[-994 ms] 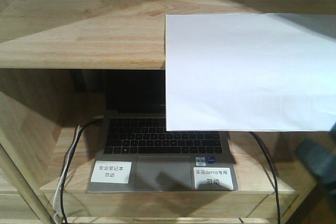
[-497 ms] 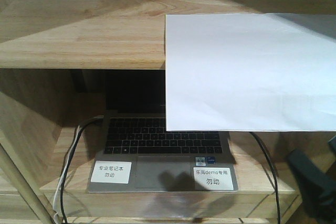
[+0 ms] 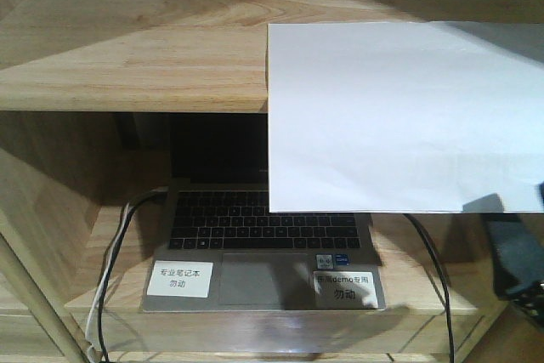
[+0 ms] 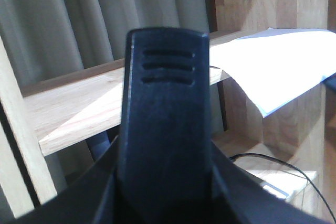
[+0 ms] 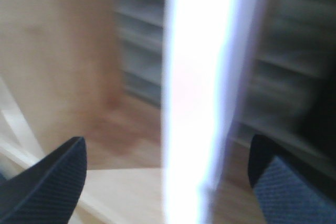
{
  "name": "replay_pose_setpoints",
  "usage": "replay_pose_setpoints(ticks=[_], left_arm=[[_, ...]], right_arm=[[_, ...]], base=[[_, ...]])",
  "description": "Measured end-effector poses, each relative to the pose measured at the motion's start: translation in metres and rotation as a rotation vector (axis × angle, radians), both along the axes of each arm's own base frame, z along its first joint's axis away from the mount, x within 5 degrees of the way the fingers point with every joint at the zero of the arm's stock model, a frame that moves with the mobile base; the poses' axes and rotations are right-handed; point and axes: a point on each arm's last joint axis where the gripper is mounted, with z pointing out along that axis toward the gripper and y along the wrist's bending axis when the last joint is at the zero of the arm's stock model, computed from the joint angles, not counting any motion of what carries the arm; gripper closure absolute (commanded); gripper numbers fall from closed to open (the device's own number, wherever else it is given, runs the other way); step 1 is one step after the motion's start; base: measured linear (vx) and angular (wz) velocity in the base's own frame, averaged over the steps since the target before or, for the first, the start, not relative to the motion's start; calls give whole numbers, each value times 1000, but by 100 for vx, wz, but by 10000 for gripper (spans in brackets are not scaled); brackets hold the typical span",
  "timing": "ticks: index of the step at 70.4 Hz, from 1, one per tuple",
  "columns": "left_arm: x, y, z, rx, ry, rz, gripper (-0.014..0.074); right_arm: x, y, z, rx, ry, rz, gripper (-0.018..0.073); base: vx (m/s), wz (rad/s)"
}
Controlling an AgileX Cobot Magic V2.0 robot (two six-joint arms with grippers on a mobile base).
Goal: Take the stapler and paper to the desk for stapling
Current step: 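Move the right gripper to the edge of the white paper sheet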
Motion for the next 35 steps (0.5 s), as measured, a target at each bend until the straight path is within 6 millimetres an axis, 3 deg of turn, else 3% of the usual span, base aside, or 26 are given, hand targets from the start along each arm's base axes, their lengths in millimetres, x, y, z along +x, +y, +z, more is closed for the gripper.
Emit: replay_pose_setpoints(ticks=[18, 35], left_arm=[[0, 0, 0, 0, 0, 0, 603], [0, 0, 0, 0, 0, 0, 603]], right_arm=[[8, 4, -7, -36, 63, -21, -34], [17, 13, 17, -61, -31, -62, -34]], base=[[0, 0], [0, 0]])
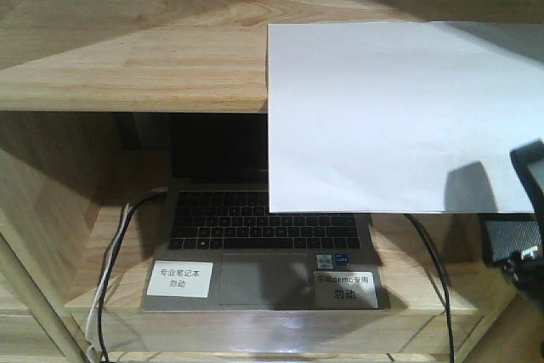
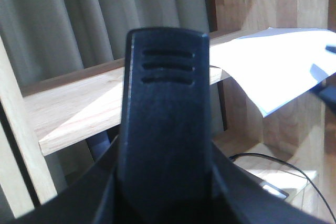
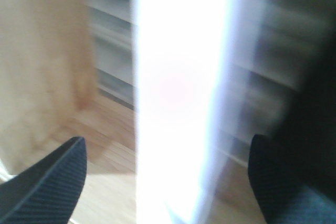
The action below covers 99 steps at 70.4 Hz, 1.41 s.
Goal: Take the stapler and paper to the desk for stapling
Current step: 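Move the right gripper to the edge of the white paper sheet, then pinch the paper edge with the right gripper and pull it off the shelf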
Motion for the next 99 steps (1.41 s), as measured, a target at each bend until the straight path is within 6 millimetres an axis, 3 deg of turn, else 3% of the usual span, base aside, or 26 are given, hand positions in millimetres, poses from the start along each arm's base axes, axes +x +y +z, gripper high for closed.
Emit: replay_pose_setpoints(ticks=[36, 48, 73, 99], left_arm=[[0, 0, 0, 0, 0, 0, 603], [0, 0, 0, 0, 1, 0, 603], [0, 0, 0, 0, 1, 0, 603], [0, 0, 0, 0, 1, 0, 603]], right_arm=[[24, 22, 16, -32, -4, -12, -6], [24, 22, 17, -33, -5, -12, 96], [23, 23, 17, -37, -14, -4, 575], [22, 23, 19, -45, -31, 9, 569]], base=[[0, 0], [0, 0], [0, 0], [0, 0]])
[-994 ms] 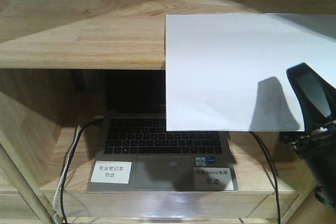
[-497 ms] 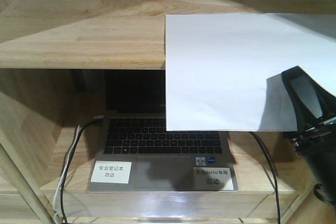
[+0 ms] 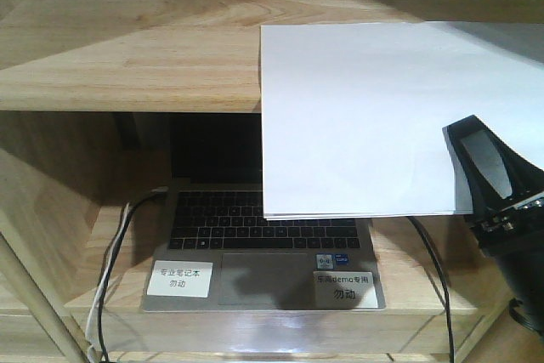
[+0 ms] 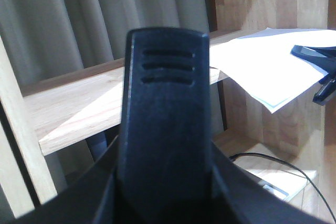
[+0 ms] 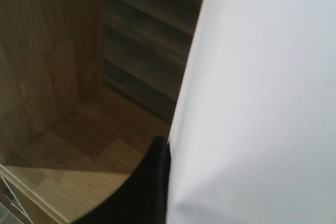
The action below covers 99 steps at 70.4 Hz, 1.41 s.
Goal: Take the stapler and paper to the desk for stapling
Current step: 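Pinch the paper edge with the right gripper and pull it off the shelf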
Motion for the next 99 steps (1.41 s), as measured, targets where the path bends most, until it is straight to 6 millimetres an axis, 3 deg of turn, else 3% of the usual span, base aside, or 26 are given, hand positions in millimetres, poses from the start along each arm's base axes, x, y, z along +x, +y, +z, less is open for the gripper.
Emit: replay_pose_setpoints(ticks=[27, 46, 71, 86, 99], left_arm=[[0, 0, 0, 0, 0, 0, 603], [0, 0, 0, 0, 0, 0, 603], [0, 0, 0, 0, 0, 0, 603], [0, 0, 0, 0, 0, 0, 603], [0, 0, 0, 0, 0, 0, 603]], right_arm=[[-6, 1, 9, -8, -65, 39, 568], [-6, 15, 52, -38, -273, 110, 568], [6, -11, 68, 1, -320, 38, 568], [-14, -32, 84, -21, -441, 3, 566], [-46, -43, 99, -10, -573, 21, 566]], base=[[0, 0], [0, 0], [0, 0], [0, 0], [0, 0]])
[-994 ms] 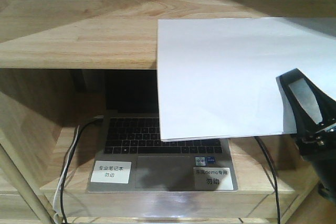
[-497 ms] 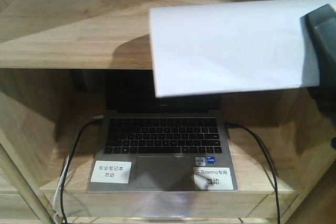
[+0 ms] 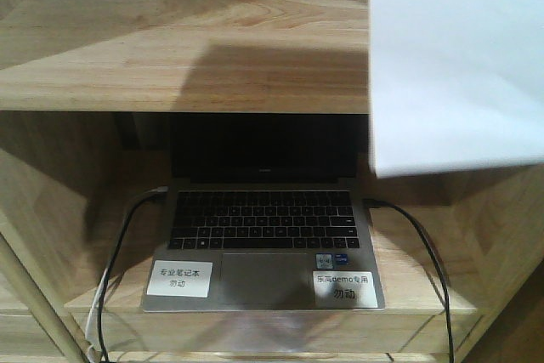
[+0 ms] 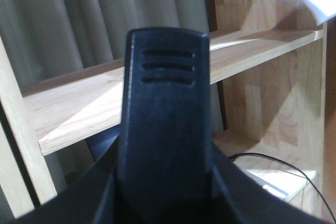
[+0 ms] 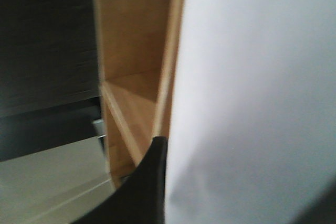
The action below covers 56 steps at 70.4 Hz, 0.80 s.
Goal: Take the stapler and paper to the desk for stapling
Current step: 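Pinch the paper edge with the right gripper and pull it off the shelf, then drive the base to the wooden desk holding stapler and paper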
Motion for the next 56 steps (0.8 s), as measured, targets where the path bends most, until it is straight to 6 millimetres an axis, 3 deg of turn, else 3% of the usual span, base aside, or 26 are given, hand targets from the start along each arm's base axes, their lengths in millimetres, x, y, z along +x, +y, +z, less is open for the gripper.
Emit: replay_pose_setpoints(ticks=[11, 31, 56], left_arm=[[0, 0, 0, 0, 0, 0, 603], [0, 0, 0, 0, 0, 0, 603], [0, 0, 0, 0, 0, 0, 603]], right_arm=[[-26, -1, 5, -47, -73, 30, 566], [-55, -1, 5, -103, -80, 48, 566], [-64, -6, 3, -105, -37, -20, 566]], base=[[0, 0], [0, 0], [0, 0]])
